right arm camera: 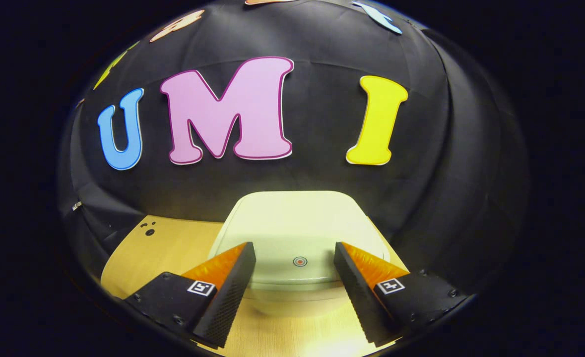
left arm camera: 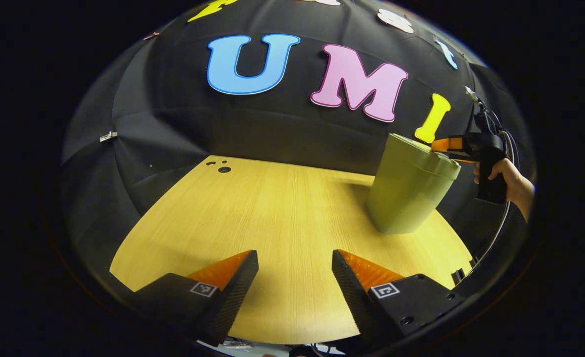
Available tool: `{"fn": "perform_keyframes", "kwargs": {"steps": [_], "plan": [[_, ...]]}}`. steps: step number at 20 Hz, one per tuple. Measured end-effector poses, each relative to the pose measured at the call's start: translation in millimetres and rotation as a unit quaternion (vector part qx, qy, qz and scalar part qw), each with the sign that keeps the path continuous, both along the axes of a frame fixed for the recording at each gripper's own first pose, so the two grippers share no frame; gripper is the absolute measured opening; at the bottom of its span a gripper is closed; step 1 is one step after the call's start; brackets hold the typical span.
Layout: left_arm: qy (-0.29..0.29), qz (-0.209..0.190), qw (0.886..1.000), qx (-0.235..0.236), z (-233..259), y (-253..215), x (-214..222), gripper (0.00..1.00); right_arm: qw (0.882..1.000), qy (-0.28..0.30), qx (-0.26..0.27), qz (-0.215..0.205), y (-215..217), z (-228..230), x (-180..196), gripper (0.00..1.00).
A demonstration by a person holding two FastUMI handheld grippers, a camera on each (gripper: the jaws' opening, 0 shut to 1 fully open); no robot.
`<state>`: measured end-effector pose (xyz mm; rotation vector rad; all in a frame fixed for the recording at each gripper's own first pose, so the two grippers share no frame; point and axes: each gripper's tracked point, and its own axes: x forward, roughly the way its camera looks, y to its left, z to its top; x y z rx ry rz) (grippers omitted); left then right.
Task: Press the lid of the desktop garbage bin to open it, pick up the crumpled paper on the desktop and throw it into the bin, then pick up the pop can on the desktop and drop it into the bin, and finally close the garbage bin lid.
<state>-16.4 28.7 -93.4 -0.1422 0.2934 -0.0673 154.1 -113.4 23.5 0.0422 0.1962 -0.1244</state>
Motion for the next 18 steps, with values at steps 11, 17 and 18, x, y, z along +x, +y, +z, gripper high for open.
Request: {"fn": "perform_keyframes", "kwargs": {"steps": [11, 17, 18], "plan": [[-0.069, -0.007, 0.997, 0.022, 56.4, -4.9, -1.7, 0.96, 0.999, -0.030, 0.008, 0.007, 5.1, 20.9, -20.8, 0.99], [-0.143, 0.018, 0.989, 0.045, 104.8, 0.3, -15.8, 0.96, 0.995, -0.100, -0.019, 0.017, 23.3, 56.0, -72.8, 0.99], [-0.154, 0.019, 0.987, 0.047, 112.5, -1.5, -19.1, 0.95, 0.993, -0.111, -0.021, 0.021, 29.3, 59.0, -82.5, 0.99]]}}
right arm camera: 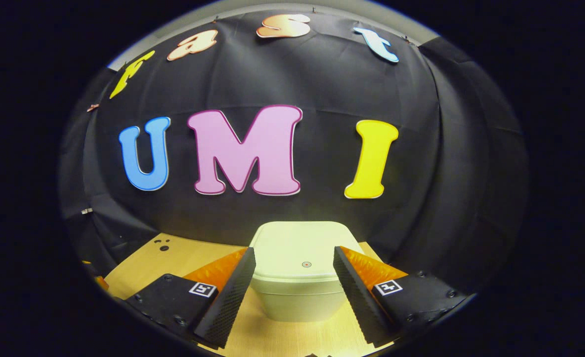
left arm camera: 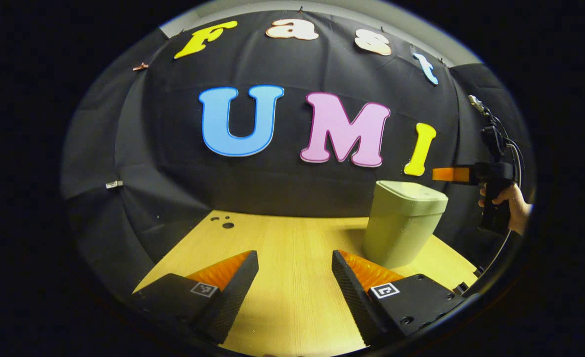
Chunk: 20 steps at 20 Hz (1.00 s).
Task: Press the lid of the desktop garbage bin to open it, pick up the crumpled paper on the desktop and throw it into the bin, then pick up the pop can on the desktop and drop it into the bin, and finally close the garbage bin lid.
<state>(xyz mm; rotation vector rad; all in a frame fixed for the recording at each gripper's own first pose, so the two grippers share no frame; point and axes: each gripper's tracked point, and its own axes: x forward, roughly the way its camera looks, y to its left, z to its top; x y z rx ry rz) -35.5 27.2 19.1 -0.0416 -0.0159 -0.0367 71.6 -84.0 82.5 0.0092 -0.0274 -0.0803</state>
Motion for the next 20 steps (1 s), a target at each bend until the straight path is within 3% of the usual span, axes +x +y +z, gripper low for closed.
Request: {"fn": "perform_keyframes", "kwargs": {"steps": [8, 14, 20], "plan": [[-0.042, 0.002, 0.999, 0.007, 14.7, -12.5, -14.9, 0.96, 0.999, -0.031, -0.018, 0.015, 42.2, -16.8, -57.6, 0.98], [-0.020, -0.003, 1.000, 0.014, -12.9, -12.7, -18.3, 0.96, 0.998, 0.009, -0.030, 0.047, 71.5, -69.4, -79.6, 0.98], [-0.019, -0.014, 0.999, 0.023, -19.9, -18.7, -19.2, 0.96, 0.998, 0.033, -0.013, 0.046, 83.8, -100.1, -93.4, 0.97]]}}
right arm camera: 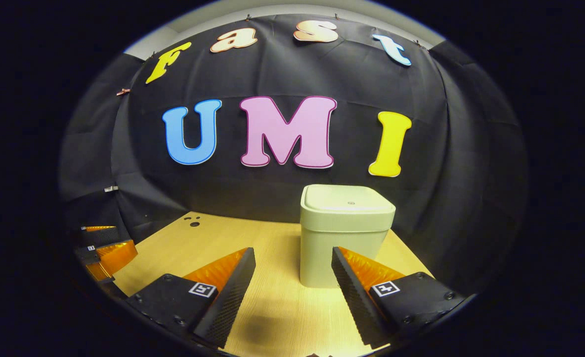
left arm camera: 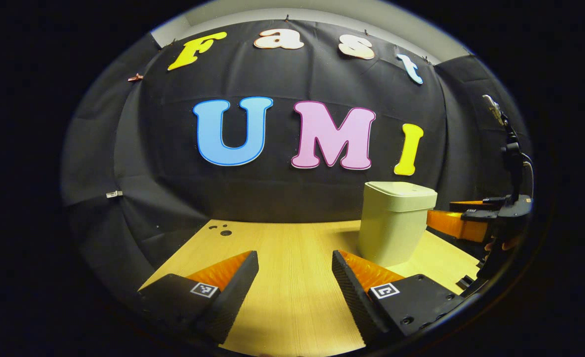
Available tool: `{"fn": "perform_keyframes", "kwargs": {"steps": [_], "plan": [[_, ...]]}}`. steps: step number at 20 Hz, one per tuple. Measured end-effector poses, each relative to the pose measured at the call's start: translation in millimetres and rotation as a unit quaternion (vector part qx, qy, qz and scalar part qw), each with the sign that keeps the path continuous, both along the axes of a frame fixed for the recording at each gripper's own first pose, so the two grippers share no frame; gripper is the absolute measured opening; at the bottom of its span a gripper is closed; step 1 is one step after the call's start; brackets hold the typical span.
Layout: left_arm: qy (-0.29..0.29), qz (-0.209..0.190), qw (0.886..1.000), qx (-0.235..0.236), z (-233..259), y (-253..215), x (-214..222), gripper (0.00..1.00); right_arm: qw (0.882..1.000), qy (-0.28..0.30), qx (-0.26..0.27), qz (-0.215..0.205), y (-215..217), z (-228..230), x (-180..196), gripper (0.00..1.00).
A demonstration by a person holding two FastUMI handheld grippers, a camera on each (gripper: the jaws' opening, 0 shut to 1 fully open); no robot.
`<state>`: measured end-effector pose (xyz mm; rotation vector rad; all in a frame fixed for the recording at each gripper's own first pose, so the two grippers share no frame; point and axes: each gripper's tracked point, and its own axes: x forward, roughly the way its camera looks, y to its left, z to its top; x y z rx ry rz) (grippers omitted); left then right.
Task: Press the lid of the desktop garbage bin to open it, pick up the crumpled paper on the desktop and throw it into the bin, then pick up the pop can on the desktop and drop it into the bin, and finally close the garbage bin lid.
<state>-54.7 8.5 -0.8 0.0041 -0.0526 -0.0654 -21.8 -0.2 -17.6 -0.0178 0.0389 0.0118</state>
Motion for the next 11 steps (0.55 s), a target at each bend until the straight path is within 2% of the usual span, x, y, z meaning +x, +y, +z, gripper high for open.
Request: {"fn": "perform_keyframes", "kwargs": {"steps": [11], "plan": [[0.009, 0.001, 1.000, -0.004, -10.0, -1.2, 2.3, 0.96, 1.000, 0.026, -0.004, 0.017, 16.4, -14.9, -3.7, 0.97]]}}
